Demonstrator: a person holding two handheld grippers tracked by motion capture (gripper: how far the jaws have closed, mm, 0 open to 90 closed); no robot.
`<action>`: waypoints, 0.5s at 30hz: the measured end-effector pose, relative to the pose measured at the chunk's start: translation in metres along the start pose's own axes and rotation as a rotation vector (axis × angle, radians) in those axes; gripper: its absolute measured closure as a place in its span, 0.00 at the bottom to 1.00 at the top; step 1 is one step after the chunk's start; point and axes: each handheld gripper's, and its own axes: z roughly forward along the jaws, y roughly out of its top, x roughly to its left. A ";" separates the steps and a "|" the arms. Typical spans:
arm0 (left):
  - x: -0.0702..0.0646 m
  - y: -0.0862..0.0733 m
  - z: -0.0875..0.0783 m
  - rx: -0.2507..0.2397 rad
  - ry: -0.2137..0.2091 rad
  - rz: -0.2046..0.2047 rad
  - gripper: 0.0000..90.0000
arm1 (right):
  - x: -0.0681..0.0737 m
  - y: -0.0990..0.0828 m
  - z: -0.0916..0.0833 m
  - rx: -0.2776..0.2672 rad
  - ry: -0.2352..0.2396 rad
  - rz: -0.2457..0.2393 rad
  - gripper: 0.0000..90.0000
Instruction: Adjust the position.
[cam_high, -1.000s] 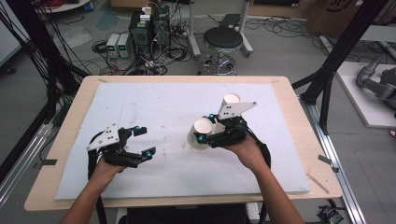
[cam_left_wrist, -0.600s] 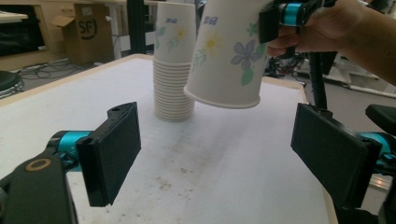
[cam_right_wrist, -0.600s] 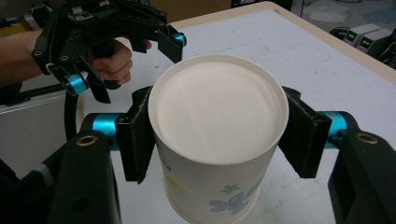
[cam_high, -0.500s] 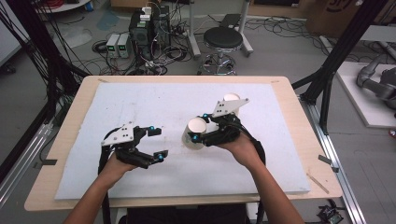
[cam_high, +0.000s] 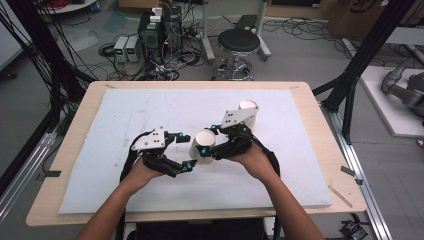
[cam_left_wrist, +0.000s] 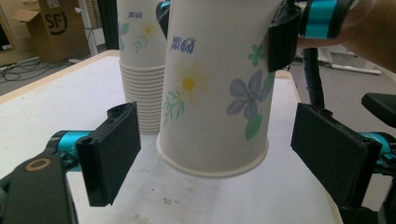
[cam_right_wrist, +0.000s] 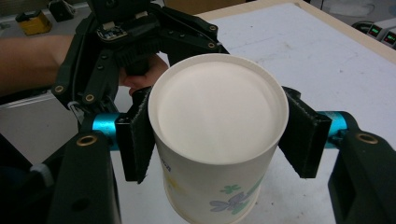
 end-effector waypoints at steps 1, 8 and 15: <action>0.000 0.000 0.001 0.001 0.000 -0.001 0.18 | 0.000 0.000 0.000 -0.004 0.003 -0.003 0.40; 0.000 0.000 0.008 -0.005 -0.013 -0.004 0.18 | 0.004 0.002 0.006 -0.002 0.029 -0.010 0.40; 0.000 -0.001 0.008 -0.009 -0.051 0.015 0.31 | 0.006 0.003 0.010 -0.015 0.054 -0.005 0.40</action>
